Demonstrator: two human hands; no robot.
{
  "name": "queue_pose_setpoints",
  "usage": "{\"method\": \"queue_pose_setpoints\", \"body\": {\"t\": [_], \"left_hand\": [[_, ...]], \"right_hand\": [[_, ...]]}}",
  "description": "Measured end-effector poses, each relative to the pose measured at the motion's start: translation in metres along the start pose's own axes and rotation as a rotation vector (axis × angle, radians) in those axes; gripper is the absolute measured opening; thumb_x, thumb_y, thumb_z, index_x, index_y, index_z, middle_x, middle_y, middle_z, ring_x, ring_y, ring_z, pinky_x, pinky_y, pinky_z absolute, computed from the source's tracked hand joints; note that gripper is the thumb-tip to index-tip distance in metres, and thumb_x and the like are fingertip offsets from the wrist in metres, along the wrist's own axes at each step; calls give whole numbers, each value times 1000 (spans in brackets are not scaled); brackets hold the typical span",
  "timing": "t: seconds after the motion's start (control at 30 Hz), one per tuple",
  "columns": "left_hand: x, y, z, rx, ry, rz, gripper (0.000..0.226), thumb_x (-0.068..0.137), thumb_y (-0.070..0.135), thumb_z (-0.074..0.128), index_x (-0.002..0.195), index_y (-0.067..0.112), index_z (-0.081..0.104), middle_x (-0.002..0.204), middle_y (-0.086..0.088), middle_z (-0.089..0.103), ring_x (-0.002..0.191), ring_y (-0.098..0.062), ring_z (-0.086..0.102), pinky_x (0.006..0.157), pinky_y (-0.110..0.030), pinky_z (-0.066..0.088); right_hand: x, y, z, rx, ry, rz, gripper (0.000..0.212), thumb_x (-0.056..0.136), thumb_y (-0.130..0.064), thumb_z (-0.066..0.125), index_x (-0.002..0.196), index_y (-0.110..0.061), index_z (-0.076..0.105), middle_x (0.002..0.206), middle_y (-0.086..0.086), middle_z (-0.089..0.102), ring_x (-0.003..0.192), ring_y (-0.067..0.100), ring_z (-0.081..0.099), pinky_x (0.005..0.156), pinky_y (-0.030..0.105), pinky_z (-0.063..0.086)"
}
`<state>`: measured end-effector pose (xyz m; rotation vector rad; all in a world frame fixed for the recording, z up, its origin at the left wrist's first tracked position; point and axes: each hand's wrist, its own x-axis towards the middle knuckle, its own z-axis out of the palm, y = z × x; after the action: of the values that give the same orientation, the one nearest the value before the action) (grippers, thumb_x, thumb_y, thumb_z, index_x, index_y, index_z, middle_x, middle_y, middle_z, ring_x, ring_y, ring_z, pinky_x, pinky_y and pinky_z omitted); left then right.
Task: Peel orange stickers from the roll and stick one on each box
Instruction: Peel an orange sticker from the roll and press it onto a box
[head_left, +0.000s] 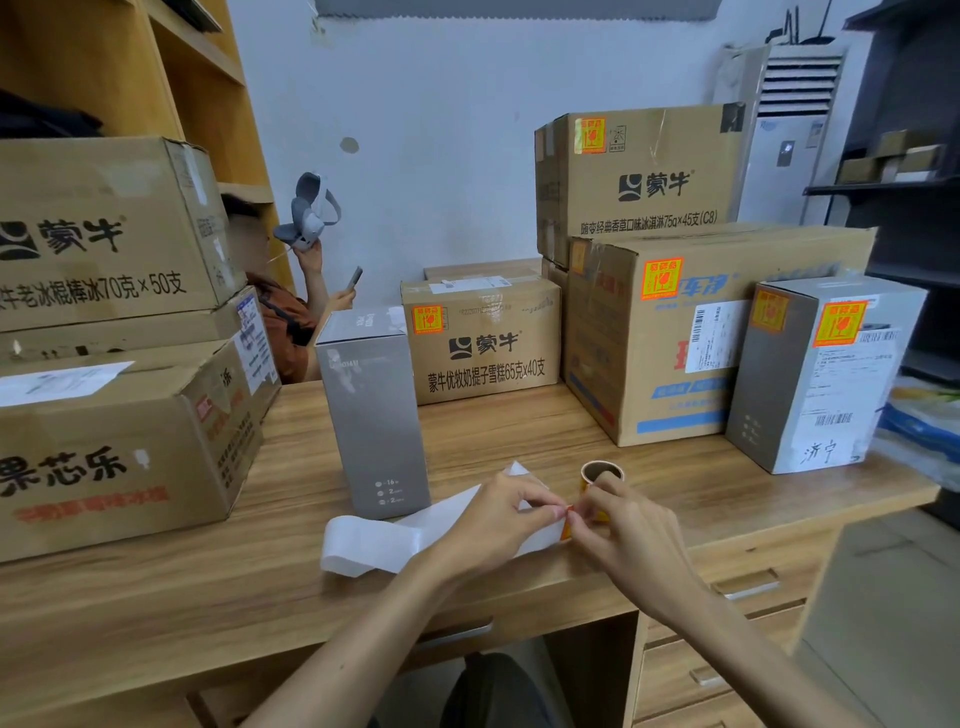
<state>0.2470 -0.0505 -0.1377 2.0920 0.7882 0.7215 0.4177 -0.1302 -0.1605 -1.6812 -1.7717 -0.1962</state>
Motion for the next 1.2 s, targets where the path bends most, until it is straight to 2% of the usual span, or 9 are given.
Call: {"method": "queue_pose_setpoints", "body": {"t": [0.2,0.33,0.6,0.9,1.03,1.2], "left_hand": [[-1,-2,0,-9,-7,-17,16,97,26,66,101,29,80,96,16,73,99,-3,64,97,-29,50],[0,-1,2,5,3,-6,16,98,25,65,102,27,80,96,13,72,97,-5,63,94,-29,50],[-1,-4,4,29,11,7,19,99,28,62,104,25,80,97,9,70,99,-12,62,95,-44,51],[-2,-2,7,42,29,21,18,99,22,63,104,20,81,94,4,69,94,-11,62,90,-35,51],[-4,-2,6,42,33,10,18,99,24,64,106,23,80,94,5,68,94,-11,61,89,-36,51],[-5,-2,6,52,21,15,20,99,25,62,107,25,80,95,9,68,96,-9,61,91,-36,52]], "right_hand": [[-1,2,2,26,3,6,20,90,-45,62,79,-29,64,85,-16,52,64,2,54,52,27,47],[-2,3,4,20,19,26,18,90,-42,63,78,-29,64,85,-16,52,63,3,55,52,31,49],[-3,3,3,8,23,15,23,89,-49,57,78,-30,63,85,-17,51,65,3,57,52,31,50],[-3,-1,5,-28,15,26,19,92,-41,61,82,-26,65,85,-13,50,62,6,55,49,29,42],[-2,-1,6,-41,2,27,17,93,-37,60,83,-24,66,87,-13,50,62,7,56,47,22,34],[-4,2,7,-19,10,25,20,92,-44,60,84,-27,67,88,-15,52,65,5,57,50,31,48]]}}
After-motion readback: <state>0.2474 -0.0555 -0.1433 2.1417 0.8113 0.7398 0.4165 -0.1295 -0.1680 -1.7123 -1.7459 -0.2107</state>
